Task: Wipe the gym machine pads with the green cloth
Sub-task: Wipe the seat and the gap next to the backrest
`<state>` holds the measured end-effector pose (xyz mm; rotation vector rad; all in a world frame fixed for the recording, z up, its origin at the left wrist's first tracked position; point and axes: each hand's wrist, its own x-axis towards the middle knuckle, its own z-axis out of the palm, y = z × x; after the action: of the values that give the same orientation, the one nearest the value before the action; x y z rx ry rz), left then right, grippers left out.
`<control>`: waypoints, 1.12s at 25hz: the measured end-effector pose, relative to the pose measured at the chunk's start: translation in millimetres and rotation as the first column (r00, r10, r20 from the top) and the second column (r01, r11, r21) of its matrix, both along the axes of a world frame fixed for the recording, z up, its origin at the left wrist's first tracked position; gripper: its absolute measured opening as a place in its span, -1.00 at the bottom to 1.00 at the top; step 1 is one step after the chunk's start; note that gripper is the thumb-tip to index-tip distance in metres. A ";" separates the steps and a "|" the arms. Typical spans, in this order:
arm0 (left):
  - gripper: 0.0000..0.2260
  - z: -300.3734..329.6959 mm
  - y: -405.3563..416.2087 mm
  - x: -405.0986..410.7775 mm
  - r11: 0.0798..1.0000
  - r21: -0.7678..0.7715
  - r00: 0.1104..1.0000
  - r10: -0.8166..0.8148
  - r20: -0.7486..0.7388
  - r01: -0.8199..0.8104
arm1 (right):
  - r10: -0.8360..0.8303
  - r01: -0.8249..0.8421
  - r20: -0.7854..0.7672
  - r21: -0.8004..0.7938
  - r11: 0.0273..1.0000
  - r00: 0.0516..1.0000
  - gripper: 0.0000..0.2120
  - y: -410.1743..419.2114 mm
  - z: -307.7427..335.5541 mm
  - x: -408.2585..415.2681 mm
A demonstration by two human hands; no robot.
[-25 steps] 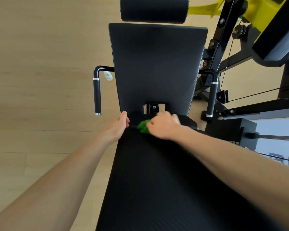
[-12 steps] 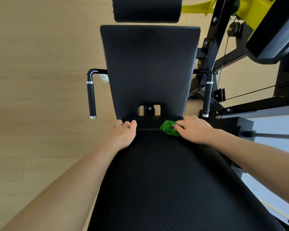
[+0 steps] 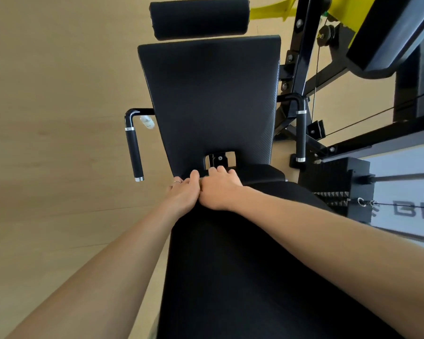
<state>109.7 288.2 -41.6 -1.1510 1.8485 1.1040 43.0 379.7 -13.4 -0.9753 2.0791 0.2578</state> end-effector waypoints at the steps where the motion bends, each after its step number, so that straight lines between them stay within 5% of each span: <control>1: -0.32 1.9 0.3 0.9 1.000 0.001 1.000 -0.014 -0.004 0.014 | -0.007 0.007 -0.017 -0.026 1.000 1.000 -0.55 3.3 5.3 0.1; 5: -0.36 11.4 8.0 4.5 0.970 -0.046 0.971 -0.238 0.018 0.238 | 0.005 0.002 -0.189 0.032 0.999 0.982 -0.54 62.5 38.0 -29.9; 9: -0.42 18.7 10.1 4.1 0.936 -0.035 0.936 -0.348 0.060 0.350 | -0.111 0.142 -0.150 0.218 0.965 0.982 -0.57 129.6 91.5 -44.6; 18: -0.65 40.8 17.5 4.9 0.872 -0.131 0.878 -0.478 -0.011 0.472 | 0.014 -0.012 0.021 -0.085 0.996 1.000 -0.60 51.1 186.4 90.5; 24: -0.40 68.9 14.8 26.5 0.936 0.069 0.936 -0.337 -0.101 0.344 | -0.183 0.216 -0.154 0.234 0.948 0.971 -0.57 123.3 229.6 57.0; 28: -0.42 73.9 14.3 25.9 0.880 0.021 0.878 -0.471 -0.091 0.474 | -0.243 0.254 -0.112 0.091 0.963 0.964 -0.66 105.1 255.2 98.0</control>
<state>135.6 302.5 32.2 -0.5790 2.0148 0.9081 140.9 484.8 241.8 -0.6415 2.2298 0.2867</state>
